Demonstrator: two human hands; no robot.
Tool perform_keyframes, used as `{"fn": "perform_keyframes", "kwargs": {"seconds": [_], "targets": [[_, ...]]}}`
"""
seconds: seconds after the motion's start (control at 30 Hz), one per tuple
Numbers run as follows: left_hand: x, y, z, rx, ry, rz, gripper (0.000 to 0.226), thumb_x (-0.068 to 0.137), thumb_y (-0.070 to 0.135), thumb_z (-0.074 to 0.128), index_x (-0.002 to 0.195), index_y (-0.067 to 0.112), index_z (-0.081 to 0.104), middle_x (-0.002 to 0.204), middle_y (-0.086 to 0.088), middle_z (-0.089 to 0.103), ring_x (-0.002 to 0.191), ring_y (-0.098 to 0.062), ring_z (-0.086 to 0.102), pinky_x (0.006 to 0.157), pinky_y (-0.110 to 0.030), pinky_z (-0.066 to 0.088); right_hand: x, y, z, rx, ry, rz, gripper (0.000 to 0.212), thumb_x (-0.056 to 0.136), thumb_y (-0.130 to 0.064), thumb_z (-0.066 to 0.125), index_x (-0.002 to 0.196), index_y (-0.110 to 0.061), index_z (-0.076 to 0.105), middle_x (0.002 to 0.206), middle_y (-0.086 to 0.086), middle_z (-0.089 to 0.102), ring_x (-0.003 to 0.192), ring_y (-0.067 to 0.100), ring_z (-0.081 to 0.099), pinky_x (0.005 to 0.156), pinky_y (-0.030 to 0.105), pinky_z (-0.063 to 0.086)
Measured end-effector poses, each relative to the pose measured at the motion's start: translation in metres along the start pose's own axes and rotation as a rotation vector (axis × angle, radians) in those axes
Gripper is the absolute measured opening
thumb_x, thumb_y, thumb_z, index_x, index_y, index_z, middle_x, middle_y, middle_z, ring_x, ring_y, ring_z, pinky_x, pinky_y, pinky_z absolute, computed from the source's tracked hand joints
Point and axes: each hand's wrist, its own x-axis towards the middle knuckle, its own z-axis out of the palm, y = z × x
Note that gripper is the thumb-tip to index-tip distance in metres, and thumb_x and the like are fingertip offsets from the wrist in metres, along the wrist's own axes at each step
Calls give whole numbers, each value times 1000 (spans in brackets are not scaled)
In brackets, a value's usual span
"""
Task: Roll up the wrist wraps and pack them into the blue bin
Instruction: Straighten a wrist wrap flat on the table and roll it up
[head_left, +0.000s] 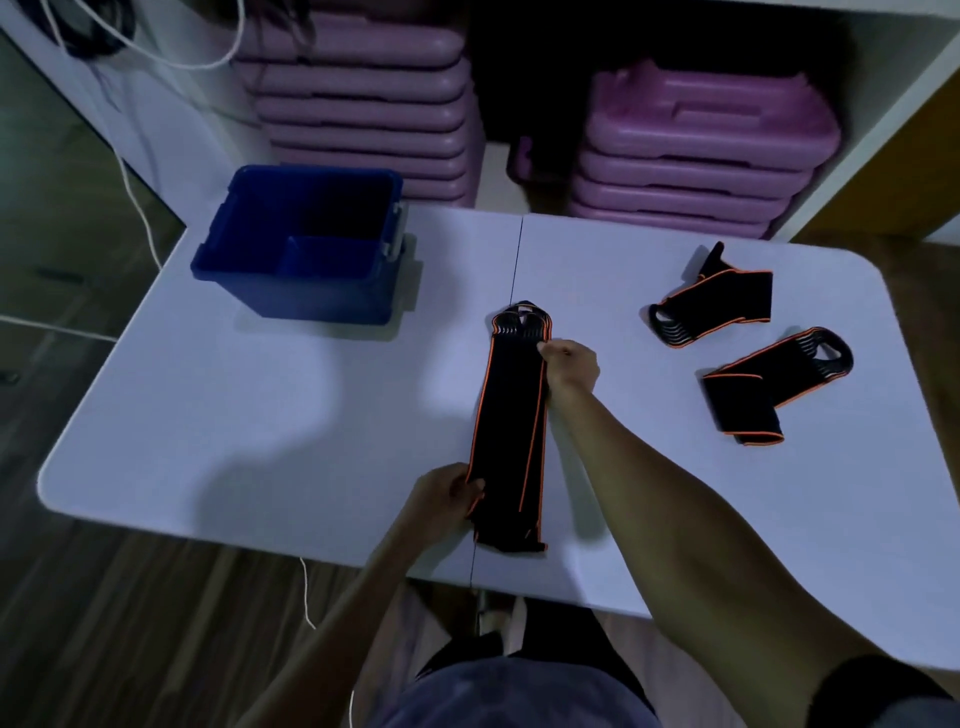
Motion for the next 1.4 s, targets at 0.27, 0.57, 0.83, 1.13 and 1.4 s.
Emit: {"fn": "perform_keyframes", "kwargs": {"seconds": [0.27,0.57,0.83,1.13,1.4], "targets": [[-8,0,-3,54,13,167,29,99,23,37,101,6,60,80,-16,63,74,-23,57,66,-32,39,2,4,-20,-100,-4,-103,43,84,-42,65,117,-15,61,106,-7,54,95,12,52,87,28,41],[-35,-10,13,-363,99,-122,22,97,15,42,81,7,55,83,-11,57,79,-21,54,73,-33,40,-110,91,-89,-260,-265,-78,32,92,-23,49,69,-1,57,62,7,59,56,20,58,56,30,45],[-47,-12,18,-325,-39,-31,23,99,15,37,84,9,54,88,-15,56,83,-21,53,73,-28,39,-165,106,-94,-229,-407,-157,35,98,-22,41,73,0,52,66,5,48,59,10,46,58,20,39],[-50,-39,17,373,53,518,50,79,44,58,124,23,56,124,2,62,115,-14,54,94,-30,39,-163,131,-107,-777,-515,-639,43,82,-40,65,123,-26,60,120,-11,60,113,7,52,93,26,43],[-16,-21,20,121,139,342,35,85,27,59,119,19,60,105,-7,63,93,-22,61,81,-34,51,-140,113,-85,-573,-340,-597,8,87,-30,63,93,-25,63,92,-11,65,83,8,61,74,30,50]]}}
